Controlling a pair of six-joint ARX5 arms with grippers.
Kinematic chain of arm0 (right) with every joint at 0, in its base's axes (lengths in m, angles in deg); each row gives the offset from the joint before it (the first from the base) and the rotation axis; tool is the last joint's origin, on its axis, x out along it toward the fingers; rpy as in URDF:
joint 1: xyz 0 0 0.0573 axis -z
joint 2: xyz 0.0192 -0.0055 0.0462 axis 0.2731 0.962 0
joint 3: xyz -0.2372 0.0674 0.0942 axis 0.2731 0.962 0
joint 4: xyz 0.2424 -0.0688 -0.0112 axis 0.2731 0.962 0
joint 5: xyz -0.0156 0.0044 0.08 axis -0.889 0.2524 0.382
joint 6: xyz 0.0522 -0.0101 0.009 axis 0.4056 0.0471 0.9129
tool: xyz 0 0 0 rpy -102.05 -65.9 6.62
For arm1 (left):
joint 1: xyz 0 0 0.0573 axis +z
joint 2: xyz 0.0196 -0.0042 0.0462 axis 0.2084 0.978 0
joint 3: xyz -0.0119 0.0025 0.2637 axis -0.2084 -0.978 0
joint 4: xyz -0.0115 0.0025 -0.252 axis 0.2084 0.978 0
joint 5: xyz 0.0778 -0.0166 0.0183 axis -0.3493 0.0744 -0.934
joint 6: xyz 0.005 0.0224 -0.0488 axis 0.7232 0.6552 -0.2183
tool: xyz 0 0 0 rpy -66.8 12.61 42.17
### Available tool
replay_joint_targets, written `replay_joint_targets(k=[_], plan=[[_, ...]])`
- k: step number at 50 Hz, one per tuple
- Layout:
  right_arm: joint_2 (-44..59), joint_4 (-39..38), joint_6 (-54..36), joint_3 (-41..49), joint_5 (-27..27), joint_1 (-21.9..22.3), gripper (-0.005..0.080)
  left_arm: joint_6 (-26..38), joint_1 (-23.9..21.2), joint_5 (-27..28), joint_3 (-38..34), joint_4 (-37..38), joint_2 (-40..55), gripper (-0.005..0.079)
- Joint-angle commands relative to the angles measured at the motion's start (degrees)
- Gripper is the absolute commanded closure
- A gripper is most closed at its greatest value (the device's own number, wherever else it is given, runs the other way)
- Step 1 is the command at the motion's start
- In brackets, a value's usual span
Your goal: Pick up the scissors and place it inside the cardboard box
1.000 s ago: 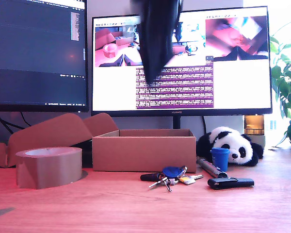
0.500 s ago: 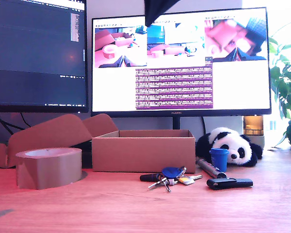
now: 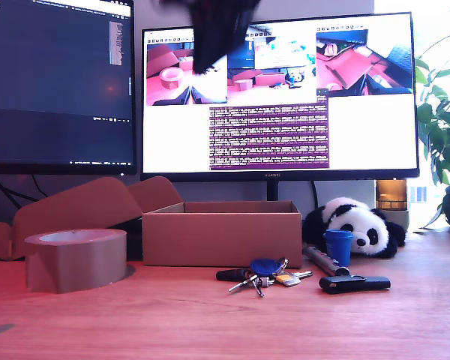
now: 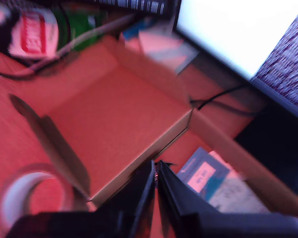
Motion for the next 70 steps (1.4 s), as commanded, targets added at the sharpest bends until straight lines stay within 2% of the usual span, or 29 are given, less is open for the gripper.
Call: replay_joint_targets(k=[1, 12, 33, 42, 55, 70], plan=[[-2.78, -3.85, -0.35, 4.66, -0.02, -0.22, 0.0762, 0.02, -0.15, -0.17, -0.92, -0.22, 0.26, 0.0765], [-9.77, -15.15, -0.35, 21.29, 0.00, 0.44, 0.0762, 0.02, -0.13, -0.15, -0.92, 0.79, 0.26, 0.0765], [-24.20, -34.27, -0.74, 50.47, 0.07, 9.16, 0.0762, 0.09, -0.13, -0.79, -0.92, 1.46, 0.26, 0.0765], [-29.51, -39.80, 1.25, 59.19, 0.04, 13.94, 0.0762, 0.09, -0.13, -3.32, -0.92, 2.47, 0.26, 0.0765], [-38.03, -45.83, 2.03, 72.48, 0.11, 19.80, 0.0762, -1.75, 0.66, -11.98, -0.94, 1.16, 0.26, 0.0765], [-48.35, -47.45, 3.15, 83.41, 0.46, 23.12, 0.0762, -1.64, 8.00, -12.31, -1.88, -3.19, 0.26, 0.0765]])
